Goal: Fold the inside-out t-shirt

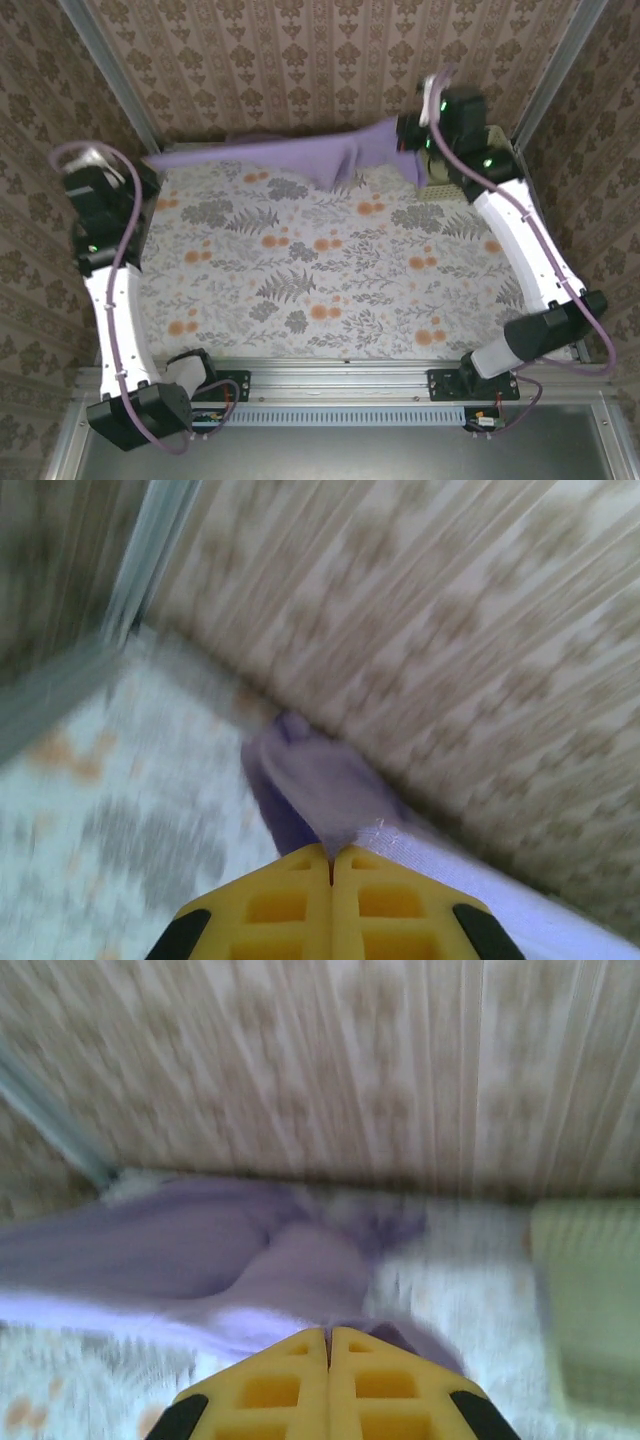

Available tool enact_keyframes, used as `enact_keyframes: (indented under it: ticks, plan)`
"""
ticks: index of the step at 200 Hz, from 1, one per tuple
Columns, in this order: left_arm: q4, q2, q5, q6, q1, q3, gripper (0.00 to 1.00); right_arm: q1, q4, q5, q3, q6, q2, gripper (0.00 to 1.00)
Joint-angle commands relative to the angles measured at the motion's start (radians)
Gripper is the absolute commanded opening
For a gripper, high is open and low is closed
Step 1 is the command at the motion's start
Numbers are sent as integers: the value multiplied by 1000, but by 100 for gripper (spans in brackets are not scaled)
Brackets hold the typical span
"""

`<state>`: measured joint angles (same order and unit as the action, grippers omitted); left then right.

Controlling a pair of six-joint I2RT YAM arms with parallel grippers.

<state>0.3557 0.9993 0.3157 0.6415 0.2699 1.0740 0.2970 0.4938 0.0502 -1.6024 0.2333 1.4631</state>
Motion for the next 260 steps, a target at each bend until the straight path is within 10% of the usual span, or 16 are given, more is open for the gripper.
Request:
enact_keyframes:
  ticks: [1, 83, 142, 162, 198, 260]
  plan:
    - [24, -118, 65, 43, -9, -227, 0, -1, -109, 37, 330, 103, -188, 0]
    - [389, -531, 92, 172, -95, -685, 0, -24, 86, 2, 1065, 447, -679, 0]
    - [647, -828, -34, 289, -128, -703, 0, -28, 343, -98, 1114, 634, -1005, 0]
    - [696, -852, -39, 290, -130, -687, 20, -27, 347, -86, 1125, 639, -1004, 0]
    - [706, -860, -53, 292, -129, -601, 70, -28, 352, -170, 1035, 597, -956, 61]
    - [363, -323, -126, 137, -210, -319, 79, 25, 159, -184, 689, 374, -541, 74]
